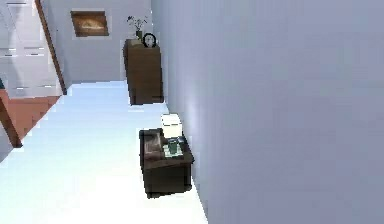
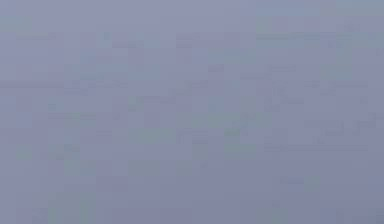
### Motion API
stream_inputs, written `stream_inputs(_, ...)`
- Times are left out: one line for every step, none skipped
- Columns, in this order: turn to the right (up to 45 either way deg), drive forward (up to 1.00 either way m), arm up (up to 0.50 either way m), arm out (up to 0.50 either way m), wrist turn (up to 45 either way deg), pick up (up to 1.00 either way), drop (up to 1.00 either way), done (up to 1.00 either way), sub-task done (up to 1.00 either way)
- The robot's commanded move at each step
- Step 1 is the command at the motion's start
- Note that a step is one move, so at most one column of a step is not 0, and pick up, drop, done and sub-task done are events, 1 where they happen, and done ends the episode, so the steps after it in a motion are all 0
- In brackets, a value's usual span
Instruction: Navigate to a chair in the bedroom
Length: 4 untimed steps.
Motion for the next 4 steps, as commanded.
stream_inputs(-36.0,0.00,0.00,0.00,0.0,0.00,0.00,0.00,0.00)
stream_inputs(0.0,1.00,0.00,0.00,0.0,0.00,0.00,0.00,0.00)
stream_inputs(-9.0,0.00,0.00,0.00,0.0,0.00,0.00,0.00,0.00)
stream_inputs(0.0,0.15,0.00,0.00,0.0,0.00,0.00,0.00,0.00)
